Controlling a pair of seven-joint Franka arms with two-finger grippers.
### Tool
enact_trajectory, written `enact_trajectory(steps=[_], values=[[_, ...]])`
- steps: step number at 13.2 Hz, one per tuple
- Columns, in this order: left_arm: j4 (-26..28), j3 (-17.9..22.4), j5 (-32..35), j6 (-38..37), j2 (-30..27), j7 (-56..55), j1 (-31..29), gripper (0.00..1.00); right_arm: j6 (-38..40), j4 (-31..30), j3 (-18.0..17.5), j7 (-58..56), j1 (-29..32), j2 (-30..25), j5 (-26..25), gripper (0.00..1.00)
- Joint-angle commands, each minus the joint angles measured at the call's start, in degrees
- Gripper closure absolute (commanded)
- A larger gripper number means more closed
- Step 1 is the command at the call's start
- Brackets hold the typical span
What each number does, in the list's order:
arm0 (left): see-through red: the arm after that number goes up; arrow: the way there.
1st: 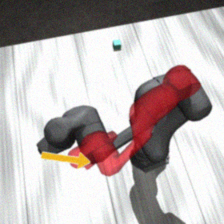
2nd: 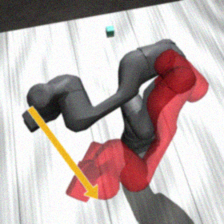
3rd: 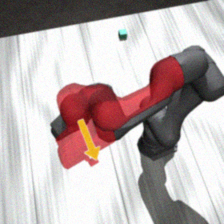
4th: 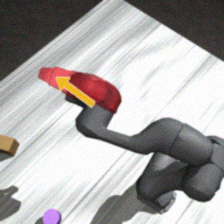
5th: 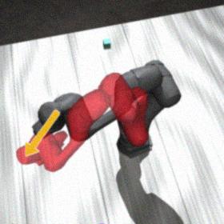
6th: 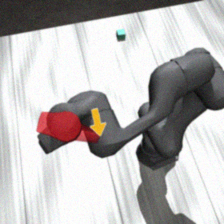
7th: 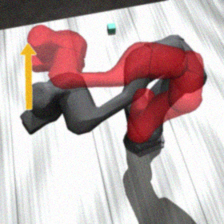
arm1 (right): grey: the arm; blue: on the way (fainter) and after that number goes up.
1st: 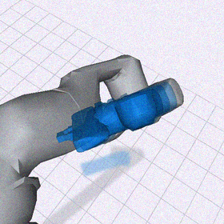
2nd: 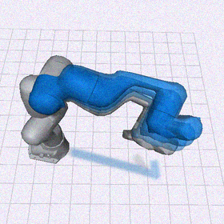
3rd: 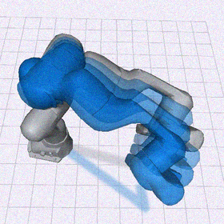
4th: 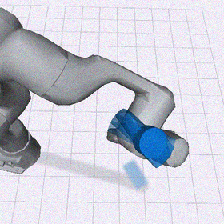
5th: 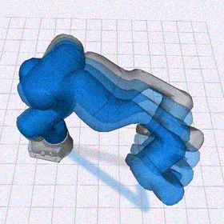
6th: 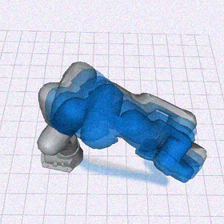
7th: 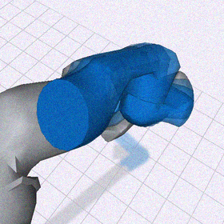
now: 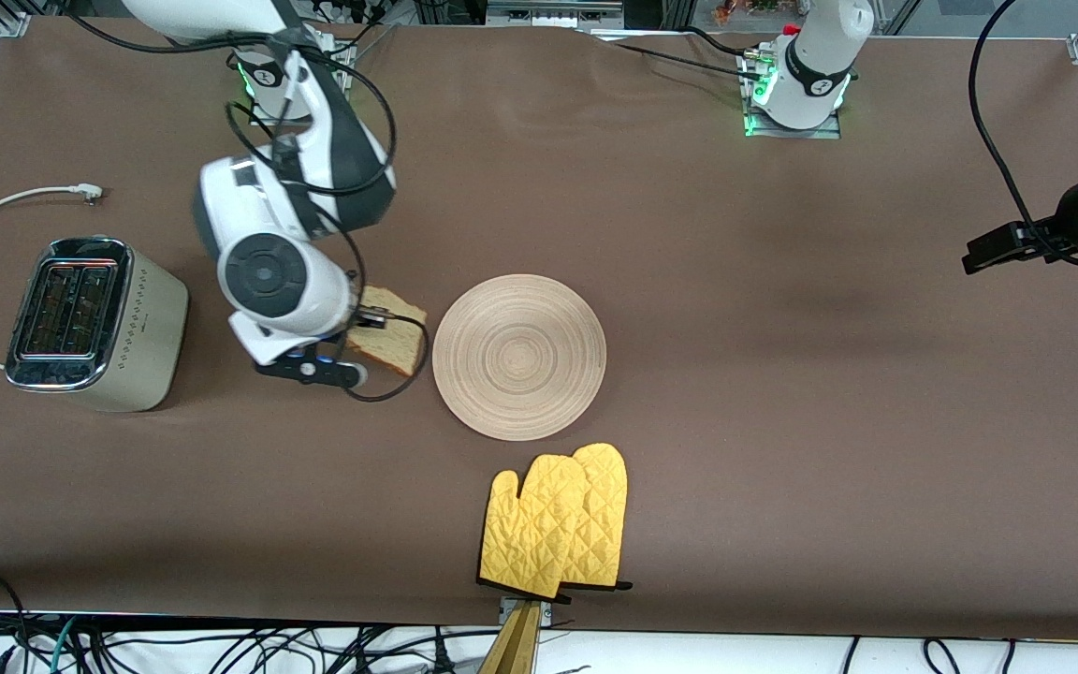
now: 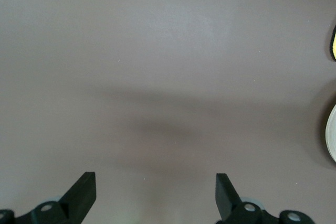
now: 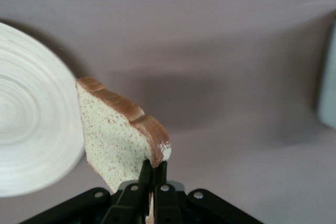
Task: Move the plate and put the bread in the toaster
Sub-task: 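Lift the bread with the right gripper and carry it to the toaster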
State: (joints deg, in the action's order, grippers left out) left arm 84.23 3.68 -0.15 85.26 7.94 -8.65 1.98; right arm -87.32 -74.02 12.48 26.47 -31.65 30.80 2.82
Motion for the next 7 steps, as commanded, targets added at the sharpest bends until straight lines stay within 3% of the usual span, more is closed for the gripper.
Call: enact_trajectory(steps=[1,7], values=[[0.23,0.36,-1.69,-0.09,-0.38,0.21,-0.05,0.00,7.75,1.86,6.56,-9.91,-0.07,-1.96,-0.79,1.00],[0.32,0.36,-2.04,-0.09,-0.38,0.21,-0.05,0.00,15.24,3.27,21.16,-32.95,-0.16,-3.20,-8.78,1.00]])
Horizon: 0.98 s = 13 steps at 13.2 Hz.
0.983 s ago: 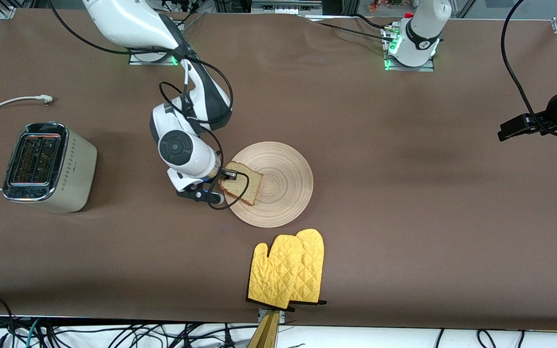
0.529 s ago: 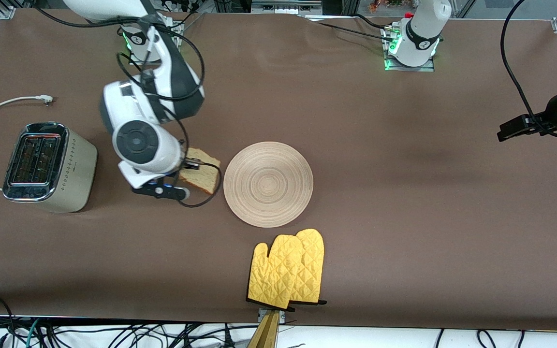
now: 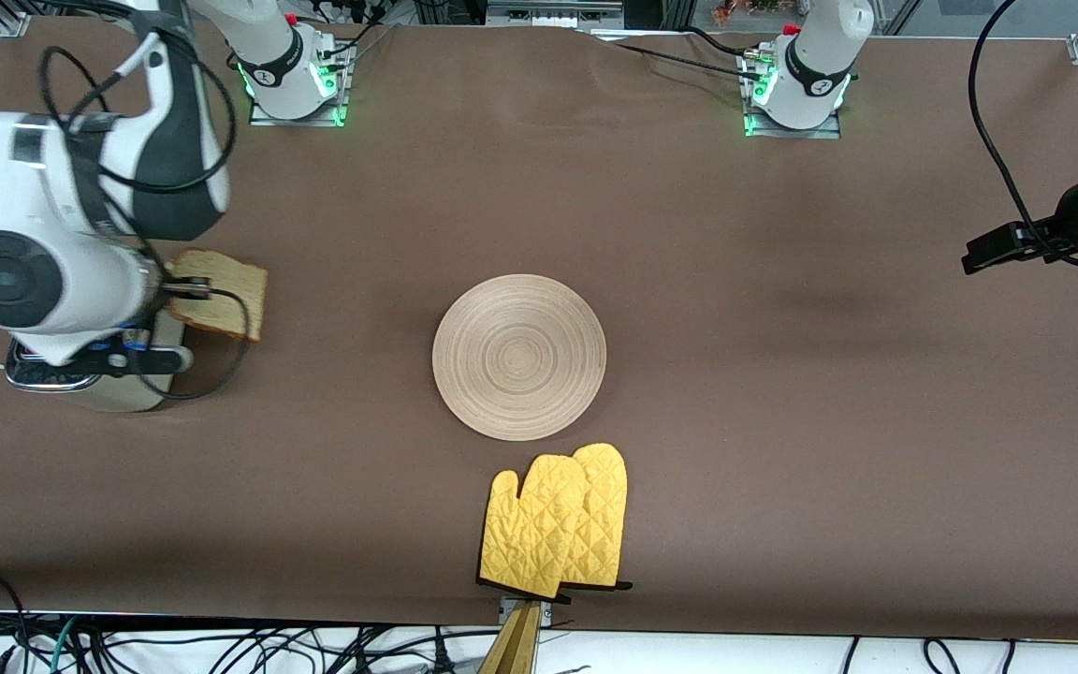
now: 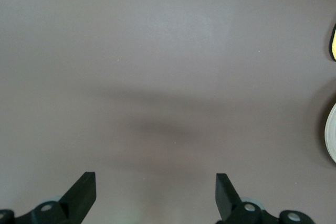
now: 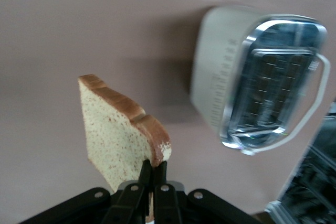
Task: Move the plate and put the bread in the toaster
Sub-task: 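Lift the bread with the right gripper and carry it to the toaster, then lower the bread into the toaster slot with the right gripper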
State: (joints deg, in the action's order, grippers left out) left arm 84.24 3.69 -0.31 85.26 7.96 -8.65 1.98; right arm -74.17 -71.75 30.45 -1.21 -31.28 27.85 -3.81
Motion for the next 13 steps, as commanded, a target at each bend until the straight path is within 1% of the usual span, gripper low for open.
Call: enact_trajectory(steps=[1,2,4,5,6,9,13], values=[[0.39,0.36,-1.88,-0.09,-0.40,0.21,-0.05,0.00,2.01,0.99,5.30,-8.95,-0.53,-0.26,-3.82,1.00],[0.39,0.36,-1.88,-0.09,-0.40,0.21,-0.13,0.00,1.92,0.91,7.84,-12.56,-0.53,-0.26,-4.88,1.00],[0.39,0.36,-1.88,-0.09,-0.40,0.21,-0.22,0.00,0.61,0.91,12.68,-18.63,-0.27,0.00,-5.16,1.00],[0.39,0.36,-1.88,-0.09,-0.40,0.21,-0.22,0.00,-0.96,0.91,14.18,-20.57,-0.09,0.35,-5.25,1.00],[0.39,0.36,-1.88,-0.09,-0.40,0.21,-0.22,0.00,-2.46,0.73,14.98,-22.42,0.78,0.62,-5.42,1.00],[0.39,0.36,-1.97,-0.09,-0.40,0.21,-0.22,0.00,-7.20,0.47,14.99,-23.58,4.03,2.55,-6.92,1.00],[0.39,0.36,-1.97,-0.09,-0.40,0.21,-0.22,0.00,-10.20,0.38,14.99,-22.44,4.91,6.06,-6.83,1.00]])
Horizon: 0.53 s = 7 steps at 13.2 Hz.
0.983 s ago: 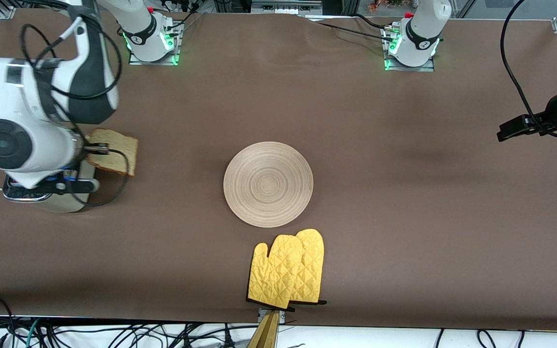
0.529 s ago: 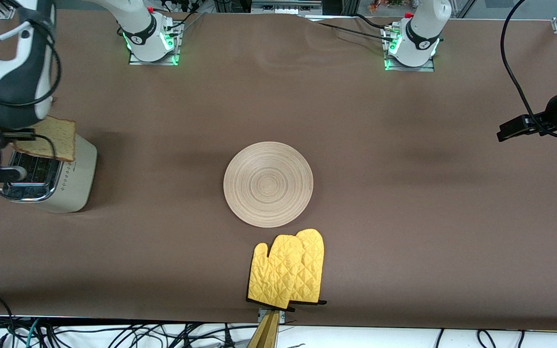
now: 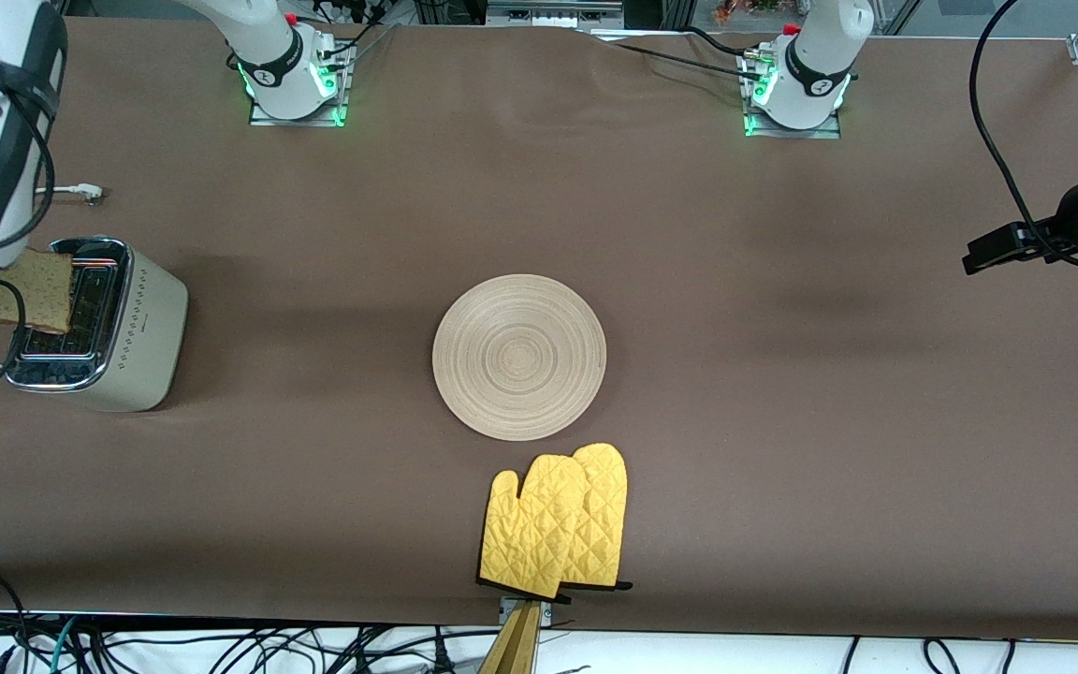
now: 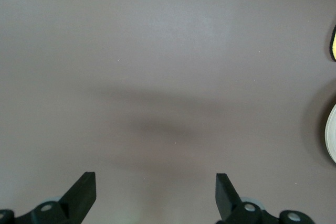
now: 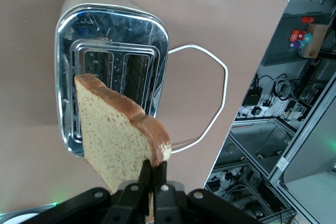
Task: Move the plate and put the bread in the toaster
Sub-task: 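Lower the bread into the toaster slot with the right gripper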
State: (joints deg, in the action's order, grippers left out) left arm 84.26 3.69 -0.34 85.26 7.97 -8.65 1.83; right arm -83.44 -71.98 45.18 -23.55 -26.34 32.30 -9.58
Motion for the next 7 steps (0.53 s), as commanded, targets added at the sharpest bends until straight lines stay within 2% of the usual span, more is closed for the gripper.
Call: enact_trajectory(steps=[1,7], values=[[0.37,0.35,-1.95,-0.09,-0.41,0.21,-0.16,0.00,-1.72,0.61,0.26,-0.01,0.41,2.14,-0.97,1.00],[0.46,0.35,-2.30,-0.09,-0.32,0.21,-0.16,0.00,-3.66,0.08,0.17,0.25,1.38,4.26,-0.53,1.00]])
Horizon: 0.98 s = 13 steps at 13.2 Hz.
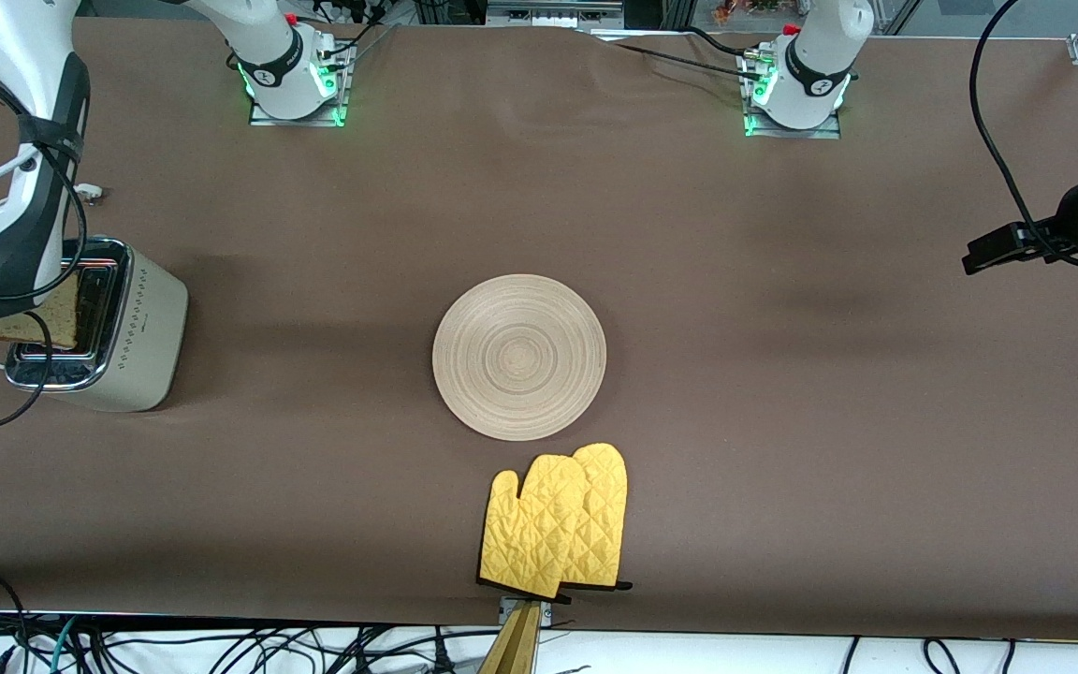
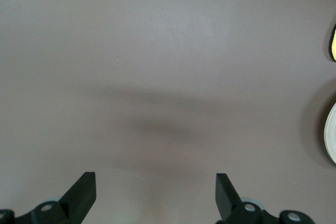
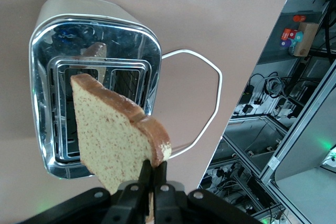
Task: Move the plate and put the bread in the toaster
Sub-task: 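Lower the bread into the toaster slot with the right gripper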
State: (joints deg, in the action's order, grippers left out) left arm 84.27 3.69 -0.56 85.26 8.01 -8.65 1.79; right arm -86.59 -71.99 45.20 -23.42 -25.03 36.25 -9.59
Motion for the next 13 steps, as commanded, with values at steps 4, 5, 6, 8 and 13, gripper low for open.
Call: enact_trajectory(steps=[4,5,6,8,13], values=[[0.45,0.35,-2.08,-0.09,-0.37,0.21,-0.21,0.00,-0.51,0.01,-0.11,2.66,-0.11,1.54,-0.26,1.00],[0.45,0.35,-2.08,-0.09,-0.36,0.21,-0.21,0.00,-0.51,-0.34,-0.29,3.72,-0.11,1.55,-0.17,1.00],[0.45,0.35,-2.08,-0.09,-0.36,0.21,-0.21,0.00,-0.60,-0.78,-0.29,4.43,-0.20,1.63,0.44,1.00],[0.45,0.35,-2.08,-0.09,-0.37,0.21,-0.21,0.00,-0.60,-0.87,-0.29,5.14,-0.20,2.51,1.32,1.00],[0.63,0.35,-2.08,-0.18,-0.36,0.21,-0.21,0.00,-0.60,-0.79,-1.08,11.45,-0.46,3.74,2.21,1.00]])
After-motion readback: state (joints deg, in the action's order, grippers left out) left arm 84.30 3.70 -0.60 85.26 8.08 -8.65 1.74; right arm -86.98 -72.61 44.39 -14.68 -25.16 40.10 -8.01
